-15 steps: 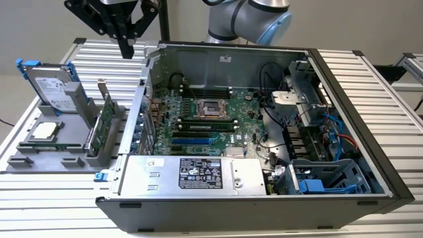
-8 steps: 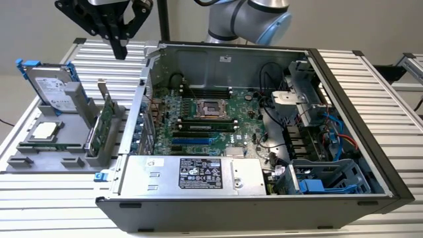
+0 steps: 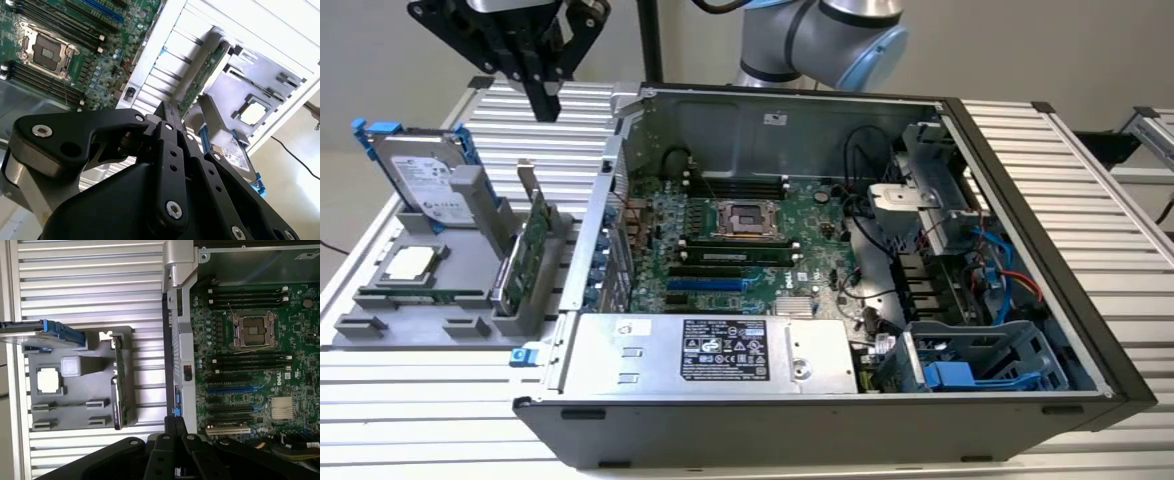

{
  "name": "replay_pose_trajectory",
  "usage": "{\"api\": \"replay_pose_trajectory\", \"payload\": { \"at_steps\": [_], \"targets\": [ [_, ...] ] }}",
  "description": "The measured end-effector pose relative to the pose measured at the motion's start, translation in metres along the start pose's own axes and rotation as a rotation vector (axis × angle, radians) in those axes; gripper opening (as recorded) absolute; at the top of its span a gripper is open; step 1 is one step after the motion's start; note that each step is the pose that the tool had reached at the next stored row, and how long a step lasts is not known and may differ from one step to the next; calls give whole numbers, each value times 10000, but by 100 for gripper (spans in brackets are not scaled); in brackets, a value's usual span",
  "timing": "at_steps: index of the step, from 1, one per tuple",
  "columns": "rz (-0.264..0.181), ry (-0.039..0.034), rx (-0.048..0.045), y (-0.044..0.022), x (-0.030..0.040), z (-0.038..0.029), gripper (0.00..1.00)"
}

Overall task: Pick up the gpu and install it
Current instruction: 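Reach for the gpu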

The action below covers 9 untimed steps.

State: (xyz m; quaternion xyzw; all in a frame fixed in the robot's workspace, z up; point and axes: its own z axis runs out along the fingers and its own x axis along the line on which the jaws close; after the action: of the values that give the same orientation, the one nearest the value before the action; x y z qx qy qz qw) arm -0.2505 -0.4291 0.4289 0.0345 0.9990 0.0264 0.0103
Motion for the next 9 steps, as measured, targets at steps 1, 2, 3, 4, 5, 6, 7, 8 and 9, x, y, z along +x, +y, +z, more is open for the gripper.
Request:
{"api": "replay_pose_trajectory", "payload": {
  "at_steps": [1,2,3,4,5,6,7,8,9],
  "targets": [
    [-1,0,-3,-5,14,-1,0],
    [0,0,-6,-11,29,-1,0],
    [-1,1,-8,-17,44,-2,0],
    [0,0,-12,-22,59,-2,0],
    [0,0,-15,-28,76,-3,0],
    [0,0,-18,-34,91,-4,0],
    [0,0,-21,-39,107,-4,0],
    [-1,0,-23,-44,122,-5,0],
    [0,0,-26,-50,139,-5,0]
  ]
}}
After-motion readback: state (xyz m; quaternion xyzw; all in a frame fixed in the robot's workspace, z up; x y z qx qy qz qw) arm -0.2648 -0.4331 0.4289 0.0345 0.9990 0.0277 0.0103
